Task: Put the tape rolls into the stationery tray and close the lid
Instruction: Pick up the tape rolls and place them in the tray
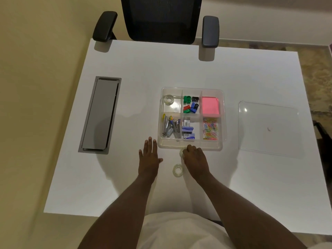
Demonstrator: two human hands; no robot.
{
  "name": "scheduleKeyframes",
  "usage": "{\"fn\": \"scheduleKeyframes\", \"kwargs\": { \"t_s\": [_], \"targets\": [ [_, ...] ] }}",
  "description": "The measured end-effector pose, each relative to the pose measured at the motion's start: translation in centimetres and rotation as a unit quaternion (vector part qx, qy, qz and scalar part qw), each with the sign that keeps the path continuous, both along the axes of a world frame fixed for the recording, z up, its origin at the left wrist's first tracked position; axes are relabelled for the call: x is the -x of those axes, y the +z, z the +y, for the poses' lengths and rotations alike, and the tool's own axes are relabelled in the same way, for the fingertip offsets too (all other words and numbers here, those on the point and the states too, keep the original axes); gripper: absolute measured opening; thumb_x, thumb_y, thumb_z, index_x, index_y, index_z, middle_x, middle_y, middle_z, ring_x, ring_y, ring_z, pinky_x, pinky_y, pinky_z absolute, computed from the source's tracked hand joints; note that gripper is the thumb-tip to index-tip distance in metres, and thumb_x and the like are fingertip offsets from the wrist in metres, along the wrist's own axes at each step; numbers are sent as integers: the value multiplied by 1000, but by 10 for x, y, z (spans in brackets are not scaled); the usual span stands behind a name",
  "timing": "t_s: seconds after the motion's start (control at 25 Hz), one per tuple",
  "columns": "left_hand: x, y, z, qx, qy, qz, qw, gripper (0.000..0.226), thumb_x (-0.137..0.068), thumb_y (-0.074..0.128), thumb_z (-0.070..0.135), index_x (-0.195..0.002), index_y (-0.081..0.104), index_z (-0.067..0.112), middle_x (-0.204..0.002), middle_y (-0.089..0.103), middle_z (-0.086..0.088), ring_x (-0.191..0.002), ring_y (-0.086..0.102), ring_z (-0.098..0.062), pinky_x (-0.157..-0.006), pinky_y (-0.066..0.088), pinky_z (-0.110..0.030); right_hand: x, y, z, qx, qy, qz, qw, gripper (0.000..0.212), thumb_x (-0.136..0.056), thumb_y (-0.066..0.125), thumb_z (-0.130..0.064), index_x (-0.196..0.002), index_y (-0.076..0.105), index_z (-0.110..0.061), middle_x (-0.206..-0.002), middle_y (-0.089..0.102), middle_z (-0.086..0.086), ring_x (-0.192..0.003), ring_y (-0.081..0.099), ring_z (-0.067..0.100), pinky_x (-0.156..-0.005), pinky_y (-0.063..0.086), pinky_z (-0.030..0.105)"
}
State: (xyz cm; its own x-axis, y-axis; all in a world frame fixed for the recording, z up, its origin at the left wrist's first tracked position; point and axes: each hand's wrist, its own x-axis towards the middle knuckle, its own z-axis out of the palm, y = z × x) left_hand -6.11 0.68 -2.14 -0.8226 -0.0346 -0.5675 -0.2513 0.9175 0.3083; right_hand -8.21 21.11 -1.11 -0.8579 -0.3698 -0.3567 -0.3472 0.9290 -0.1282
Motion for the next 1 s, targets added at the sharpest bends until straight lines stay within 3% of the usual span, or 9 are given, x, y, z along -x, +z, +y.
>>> {"fn": "scheduleKeyframes", "kwargs": {
  "t_s": [0.16,0.32,0.6,1.0],
  "targets": [
    [1,-1,-1,-3,9,1,1000,93,-103,57,37,-164,-9,16,-172,-19,-7,-160,-15,-26,-131,5,-54,-9,4,-6,15,108,1,994,47,-82,81,-27,-122,63,-10,-126,65,12,-116,61,27,-105,48,43],
    [-1,-1,0,0,13,5,1000,93,-103,56,42,-164,-10,18,-172,-20,-6,-160,-16,-26,-132,4,-52,2,13,-21,58,159,73,983,36,-82,81,-23,-114,67,-12,-113,71,10,-104,67,25,-94,54,41],
    [-1,-4,-3,14,0,23,1000,94,-101,58,40,-164,-7,16,-173,-16,-8,-161,-11,-28,-132,10,-52,110,45,-39,68,77,172,980,29,-89,73,-18,-117,65,-11,-109,69,9,-98,65,23,-90,53,38],
    [-3,-19,-6,17,-8,26,999,97,-101,57,43,-162,-14,19,-171,-23,-6,-160,-16,-26,-132,9,-52,212,43,-62,-22,-13,128,992,22,-92,59,-9,-107,74,-14,-105,66,7,-104,60,28,-93,45,39]
  ]
}}
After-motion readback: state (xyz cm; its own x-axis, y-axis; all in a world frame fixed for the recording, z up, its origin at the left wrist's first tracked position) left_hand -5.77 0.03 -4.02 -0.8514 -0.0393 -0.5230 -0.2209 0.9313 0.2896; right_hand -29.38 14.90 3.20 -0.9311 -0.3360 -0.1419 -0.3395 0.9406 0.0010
